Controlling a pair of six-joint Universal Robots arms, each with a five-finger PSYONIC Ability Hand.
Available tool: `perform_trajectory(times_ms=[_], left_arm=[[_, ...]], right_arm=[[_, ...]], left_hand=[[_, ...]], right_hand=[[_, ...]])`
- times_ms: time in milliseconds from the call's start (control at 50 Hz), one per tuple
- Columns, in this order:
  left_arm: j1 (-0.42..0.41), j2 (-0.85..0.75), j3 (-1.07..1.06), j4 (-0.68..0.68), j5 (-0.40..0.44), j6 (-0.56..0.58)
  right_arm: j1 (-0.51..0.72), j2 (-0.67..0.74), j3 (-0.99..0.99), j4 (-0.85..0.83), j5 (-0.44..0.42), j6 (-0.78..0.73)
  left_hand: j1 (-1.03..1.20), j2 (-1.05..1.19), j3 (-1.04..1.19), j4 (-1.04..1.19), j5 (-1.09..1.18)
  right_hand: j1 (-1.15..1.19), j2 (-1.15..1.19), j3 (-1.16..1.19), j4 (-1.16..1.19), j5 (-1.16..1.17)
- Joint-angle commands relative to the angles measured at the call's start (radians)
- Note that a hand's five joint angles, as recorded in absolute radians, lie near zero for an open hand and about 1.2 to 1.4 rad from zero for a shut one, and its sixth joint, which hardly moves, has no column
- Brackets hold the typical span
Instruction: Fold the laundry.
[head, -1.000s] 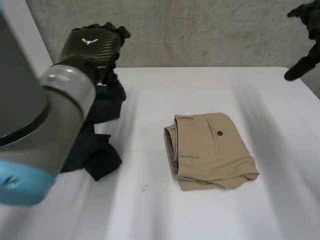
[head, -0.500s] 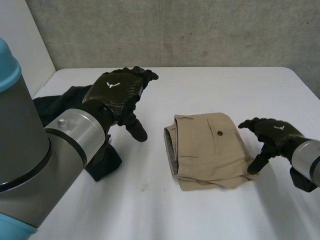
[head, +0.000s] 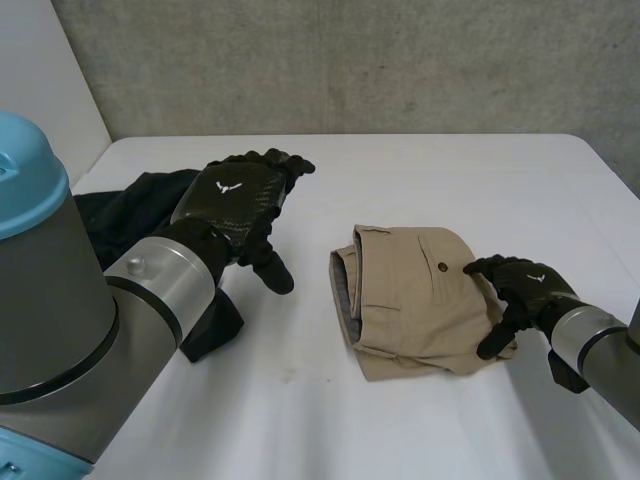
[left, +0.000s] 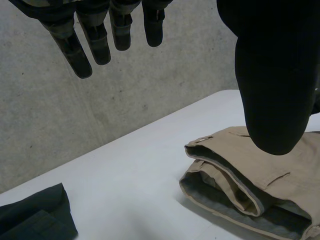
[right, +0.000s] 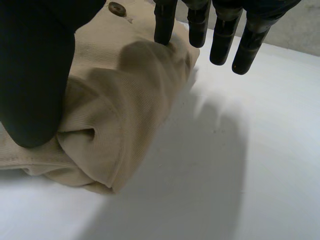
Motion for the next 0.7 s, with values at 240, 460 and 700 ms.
perform_trajectory(times_ms=[240, 460, 700], left_arm=[[0.002, 0.000, -0.002, 0.002, 0.000, -0.003], [0.002, 0.000, -0.010, 0.003, 0.000, -0.004], [0.003, 0.000, -0.022, 0.015, 0.000, -0.003]], right_arm=[[-0.102, -0.142, 0.109, 0.018, -0.018, 0.122], [-0.115, -0.113, 0.110, 0.054, -0.075, 0.119], [-0.095, 0.002, 0.024, 0.049, -0.109, 0.122]], left_hand=[[0.004, 0.004, -0.026, -0.016, -0.036], [0.004, 0.004, -0.026, -0.016, -0.036], [0.004, 0.004, -0.026, -0.016, -0.036]], right_hand=[[0.113, 0.047, 0.045, 0.028, 0.021], [0.119, 0.053, 0.051, 0.034, 0.027], [0.286, 0.220, 0.218, 0.201, 0.194]])
